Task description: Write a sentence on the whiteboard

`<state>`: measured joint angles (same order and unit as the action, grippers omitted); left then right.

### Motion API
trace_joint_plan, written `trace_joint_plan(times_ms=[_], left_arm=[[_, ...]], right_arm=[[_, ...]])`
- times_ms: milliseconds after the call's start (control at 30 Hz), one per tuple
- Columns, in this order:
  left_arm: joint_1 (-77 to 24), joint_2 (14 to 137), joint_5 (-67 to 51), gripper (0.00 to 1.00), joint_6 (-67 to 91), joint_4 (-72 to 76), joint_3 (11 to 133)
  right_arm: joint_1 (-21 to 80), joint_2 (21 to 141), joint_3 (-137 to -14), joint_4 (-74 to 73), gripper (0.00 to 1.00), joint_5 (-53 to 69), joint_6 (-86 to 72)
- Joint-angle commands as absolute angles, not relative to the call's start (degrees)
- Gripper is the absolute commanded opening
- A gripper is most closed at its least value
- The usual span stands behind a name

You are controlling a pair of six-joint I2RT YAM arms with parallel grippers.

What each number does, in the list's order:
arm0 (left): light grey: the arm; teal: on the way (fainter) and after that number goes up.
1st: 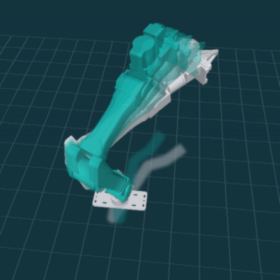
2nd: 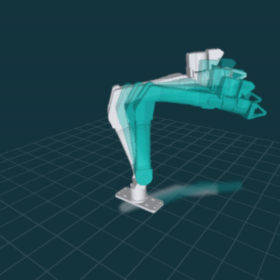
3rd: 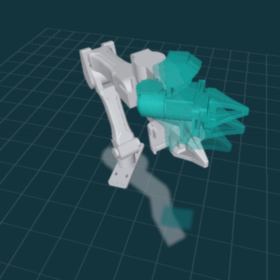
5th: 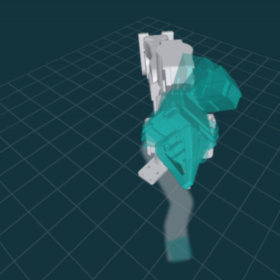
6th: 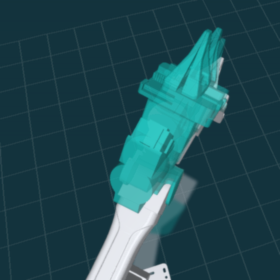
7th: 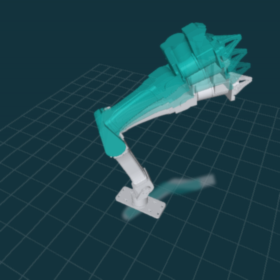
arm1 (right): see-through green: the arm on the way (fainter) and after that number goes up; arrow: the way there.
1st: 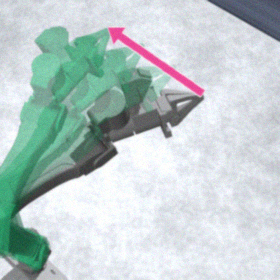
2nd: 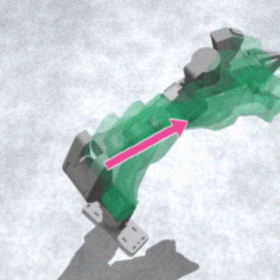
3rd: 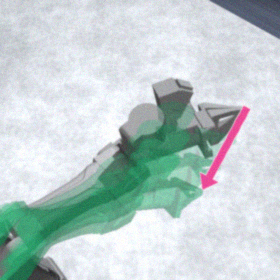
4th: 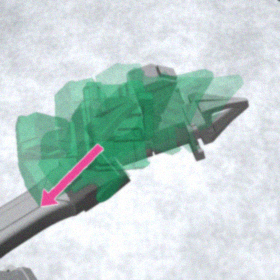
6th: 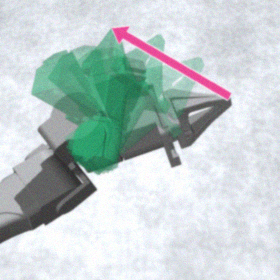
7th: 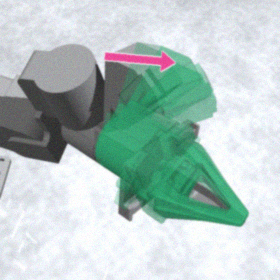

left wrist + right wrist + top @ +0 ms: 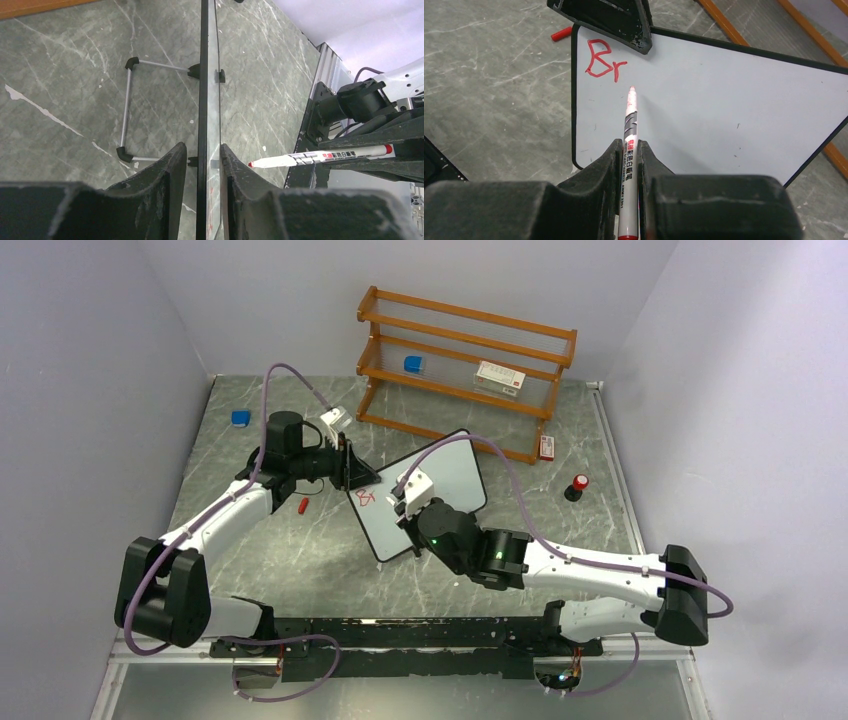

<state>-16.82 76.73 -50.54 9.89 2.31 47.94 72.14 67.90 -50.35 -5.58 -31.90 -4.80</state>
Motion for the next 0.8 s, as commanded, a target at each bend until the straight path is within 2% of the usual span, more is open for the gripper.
trace_joint_plan(times_ms=[0,133,233,433,767], left_arm=[[-16.4,77.2,-53.2,0.33,10.0,4.5,48.4],[-16.4,77.6,-53.5,0.27,9.3,3.9,48.6],[-16.4,77.7,-53.2,0.18,8.4,3.3,48.8],[-16.4,77.6,-53.0,0.06,7.2,3.0,48.5],[-16.4,77.3,-52.8,0.05,6.1,2.5,48.4]], right_arm=[[72.5,68.5,-51.2,-3.1,0.0,-33.0,-4.0],[72.6,69.1,-51.5,-2.6,0.0,-33.1,-3.9],[72.7,69.4,-51.9,-2.6,0.0,-33.3,-3.9],[73.2,70.2,-52.5,-2.6,0.0,-34.7,-3.5],[73.9,71.7,-53.2,-1.0,0.0,-36.9,-3.6]])
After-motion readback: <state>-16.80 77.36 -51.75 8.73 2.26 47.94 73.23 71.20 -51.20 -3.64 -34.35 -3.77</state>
